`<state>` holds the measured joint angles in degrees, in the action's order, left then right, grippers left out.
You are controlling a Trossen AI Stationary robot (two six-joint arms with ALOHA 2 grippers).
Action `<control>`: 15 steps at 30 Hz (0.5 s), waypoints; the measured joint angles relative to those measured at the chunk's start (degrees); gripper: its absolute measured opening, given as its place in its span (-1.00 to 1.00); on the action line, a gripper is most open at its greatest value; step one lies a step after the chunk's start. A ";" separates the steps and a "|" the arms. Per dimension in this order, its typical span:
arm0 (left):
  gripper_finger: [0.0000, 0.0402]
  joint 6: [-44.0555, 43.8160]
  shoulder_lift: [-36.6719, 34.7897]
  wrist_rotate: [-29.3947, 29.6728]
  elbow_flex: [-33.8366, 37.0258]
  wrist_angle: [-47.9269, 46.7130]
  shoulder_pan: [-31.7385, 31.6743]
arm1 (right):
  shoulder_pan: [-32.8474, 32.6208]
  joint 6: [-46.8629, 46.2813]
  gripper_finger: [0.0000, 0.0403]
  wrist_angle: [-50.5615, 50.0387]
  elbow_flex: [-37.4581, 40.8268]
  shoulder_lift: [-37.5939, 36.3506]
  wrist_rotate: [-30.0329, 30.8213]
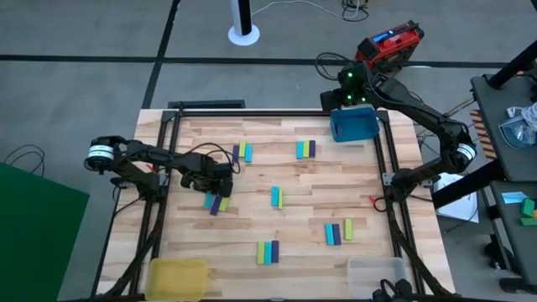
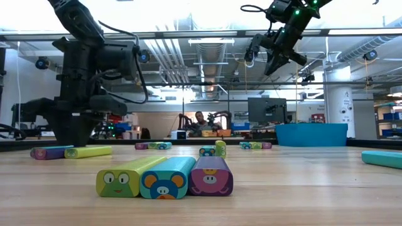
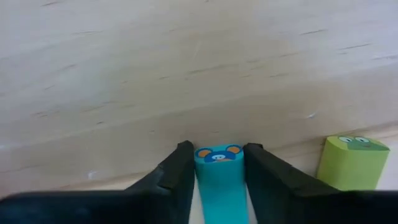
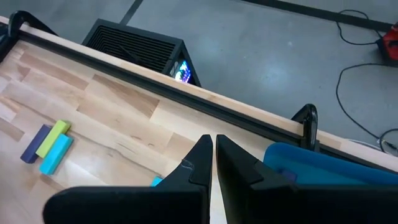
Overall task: Sort blocks
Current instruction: Put the light blue block into the yellow bin
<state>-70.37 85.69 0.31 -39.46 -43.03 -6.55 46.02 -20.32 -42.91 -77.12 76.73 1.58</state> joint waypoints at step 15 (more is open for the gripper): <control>-0.64 4.55 -0.03 1.82 -4.22 -5.11 -0.14 | 0.00 0.57 -0.94 -0.01 0.00 0.00 0.01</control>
<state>-65.82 85.66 2.13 -43.68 -48.13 -6.69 46.02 -19.75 -42.92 -77.12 76.73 1.58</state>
